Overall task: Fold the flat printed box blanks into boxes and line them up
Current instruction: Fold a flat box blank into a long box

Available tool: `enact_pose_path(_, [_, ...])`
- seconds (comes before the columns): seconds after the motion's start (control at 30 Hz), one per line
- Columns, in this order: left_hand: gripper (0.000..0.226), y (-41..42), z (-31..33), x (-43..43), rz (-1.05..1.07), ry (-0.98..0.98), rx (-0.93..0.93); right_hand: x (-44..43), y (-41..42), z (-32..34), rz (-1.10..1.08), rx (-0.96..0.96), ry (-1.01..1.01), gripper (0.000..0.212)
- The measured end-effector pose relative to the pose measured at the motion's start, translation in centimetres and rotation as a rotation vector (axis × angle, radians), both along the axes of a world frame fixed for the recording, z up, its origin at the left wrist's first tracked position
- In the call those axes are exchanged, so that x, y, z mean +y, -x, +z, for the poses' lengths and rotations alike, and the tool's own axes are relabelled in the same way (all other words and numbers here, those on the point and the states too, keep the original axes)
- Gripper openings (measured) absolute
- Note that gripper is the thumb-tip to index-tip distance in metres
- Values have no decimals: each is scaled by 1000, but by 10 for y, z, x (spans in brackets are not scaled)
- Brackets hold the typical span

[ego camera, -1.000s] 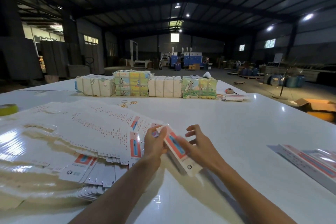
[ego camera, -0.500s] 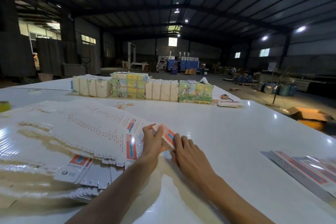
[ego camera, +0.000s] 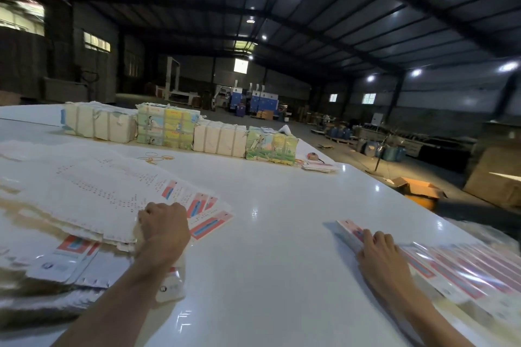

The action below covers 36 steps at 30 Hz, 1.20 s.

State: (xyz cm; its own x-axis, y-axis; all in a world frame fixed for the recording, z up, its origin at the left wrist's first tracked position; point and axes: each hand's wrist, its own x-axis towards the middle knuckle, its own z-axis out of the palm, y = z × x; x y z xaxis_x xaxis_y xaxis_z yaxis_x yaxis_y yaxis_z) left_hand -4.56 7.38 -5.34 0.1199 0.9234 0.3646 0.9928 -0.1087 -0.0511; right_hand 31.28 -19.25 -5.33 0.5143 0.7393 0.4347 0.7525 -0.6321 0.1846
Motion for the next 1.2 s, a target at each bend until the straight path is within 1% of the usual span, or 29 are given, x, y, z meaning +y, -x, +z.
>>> enact_pose_path(0.03, [40,-1,0,-1,-8,5,-10,-7,-7,-1,-39,-5,-1,40])
enact_pose_path(0.1, [48,-4,1,-3,-7,12,-13,-20,-15,-2,-100,0,-3,36])
enact_pose_path(0.2, [62,-2,5,-6,28,1,1,-32,-22,-6,-102,-22,-70,28])
enact_pose_path(0.27, [67,0,6,-3,11,0,16,-43,-22,-8,-159,-53,-31,30])
enact_pose_path(0.3, [70,1,6,-2,3,2,18,-48,-23,-8,-170,-38,-29,33])
enact_pose_path(0.37, [83,1,6,-1,3,18,-1,-53,-24,-8,-147,7,-92,35])
enact_pose_path(0.43, [99,-1,7,0,21,63,-80,-53,-24,-6,-141,-13,-79,35])
enact_pose_path(0.57, [119,3,13,3,9,171,-269,-37,-12,7,-143,-48,-45,31])
enact_pose_path(0.67, [127,7,17,6,-16,237,-349,-5,8,21,-54,-17,-35,32])
enact_pose_path(0.73, [128,9,20,6,-22,272,-368,24,25,29,19,1,-81,34])
enact_pose_path(0.83, [123,9,23,3,-23,289,-386,68,52,36,170,42,-163,33])
enact_pose_path(0.9, [107,10,22,4,-64,277,-402,96,72,36,295,92,-191,31])
enact_pose_path(0.97, [86,10,20,7,-155,291,-466,120,94,34,427,192,-227,30])
enact_pose_path(1.07, [66,5,23,4,-292,402,-663,144,127,22,607,475,-313,28])
enact_pose_path(1.17, [45,-10,29,-4,-427,582,-1012,152,149,6,718,905,-468,30])
enact_pose_path(1.2, [42,-15,28,-7,-471,645,-1102,153,152,0,754,1022,-489,33])
